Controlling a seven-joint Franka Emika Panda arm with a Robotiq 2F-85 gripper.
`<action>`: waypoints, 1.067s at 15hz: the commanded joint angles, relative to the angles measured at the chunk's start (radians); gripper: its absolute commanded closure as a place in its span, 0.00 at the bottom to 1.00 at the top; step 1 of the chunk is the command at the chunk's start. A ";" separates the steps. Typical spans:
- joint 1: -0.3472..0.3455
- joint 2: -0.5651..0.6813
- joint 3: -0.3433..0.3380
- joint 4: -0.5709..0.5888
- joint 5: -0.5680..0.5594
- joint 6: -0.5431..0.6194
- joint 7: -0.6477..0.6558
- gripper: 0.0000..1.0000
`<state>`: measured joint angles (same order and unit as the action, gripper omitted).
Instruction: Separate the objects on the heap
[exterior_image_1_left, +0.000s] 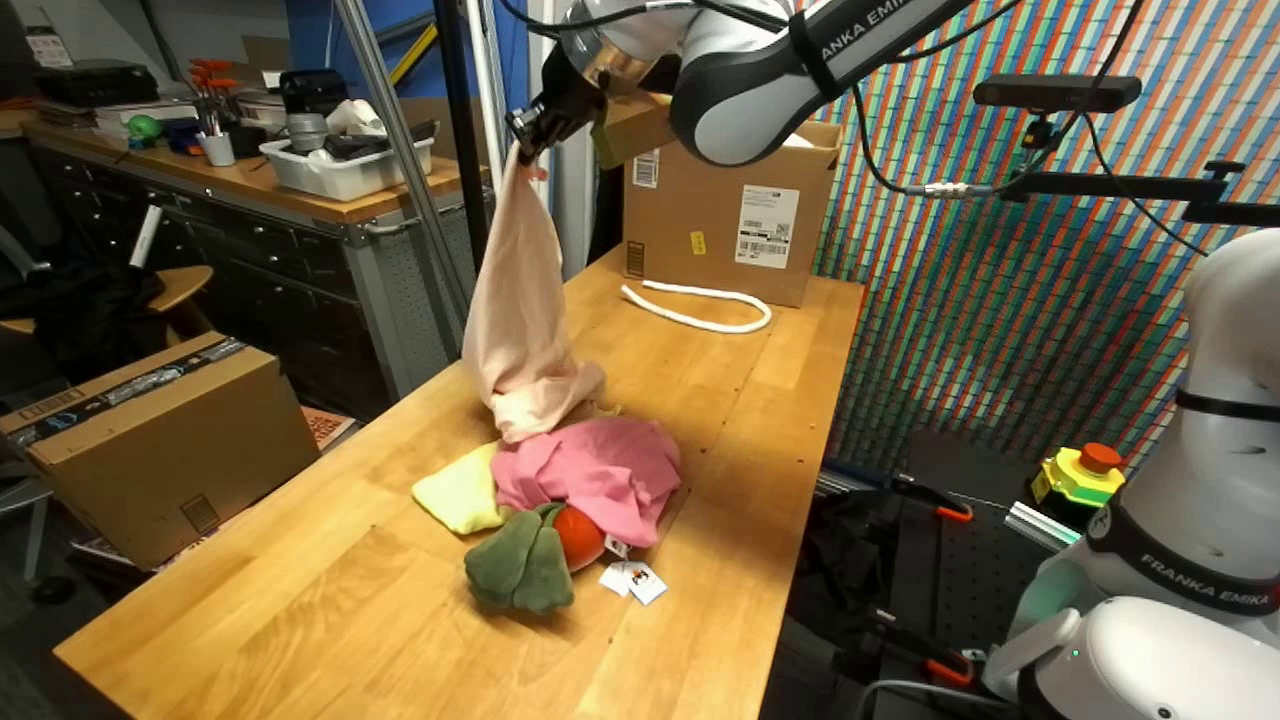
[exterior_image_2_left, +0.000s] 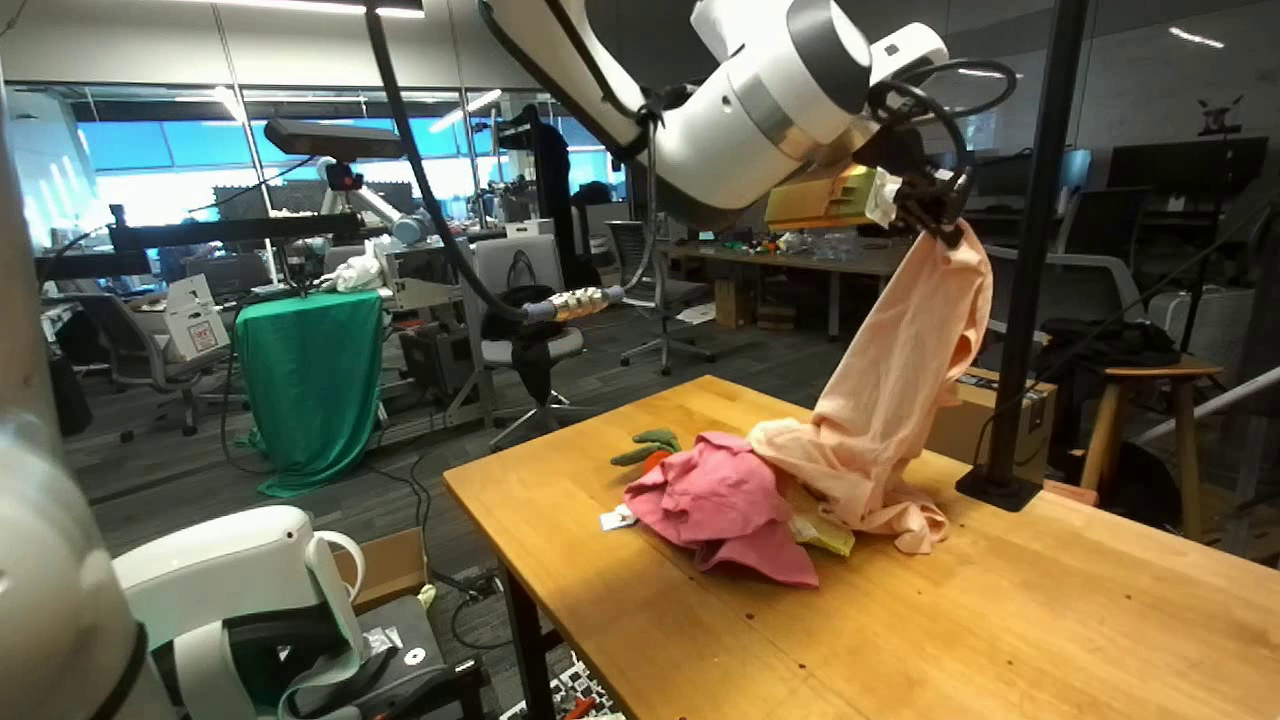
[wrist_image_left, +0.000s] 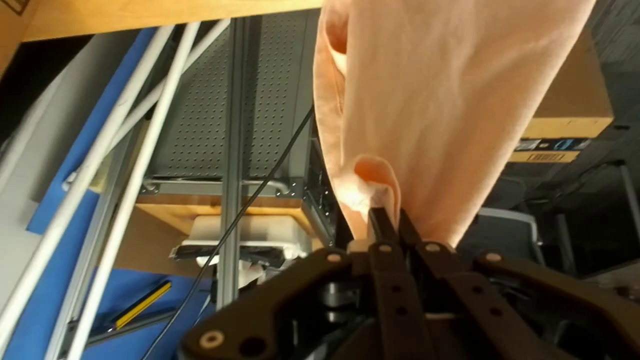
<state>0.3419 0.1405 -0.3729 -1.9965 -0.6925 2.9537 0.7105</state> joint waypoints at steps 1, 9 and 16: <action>0.070 -0.007 -0.093 0.093 -0.213 -0.068 0.270 0.97; 0.112 -0.038 -0.114 0.163 -0.572 -0.305 0.744 0.97; -0.068 -0.076 0.050 0.152 -0.630 -0.450 0.864 0.97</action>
<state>0.4341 0.1023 -0.4826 -1.8461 -1.2691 2.5598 1.5191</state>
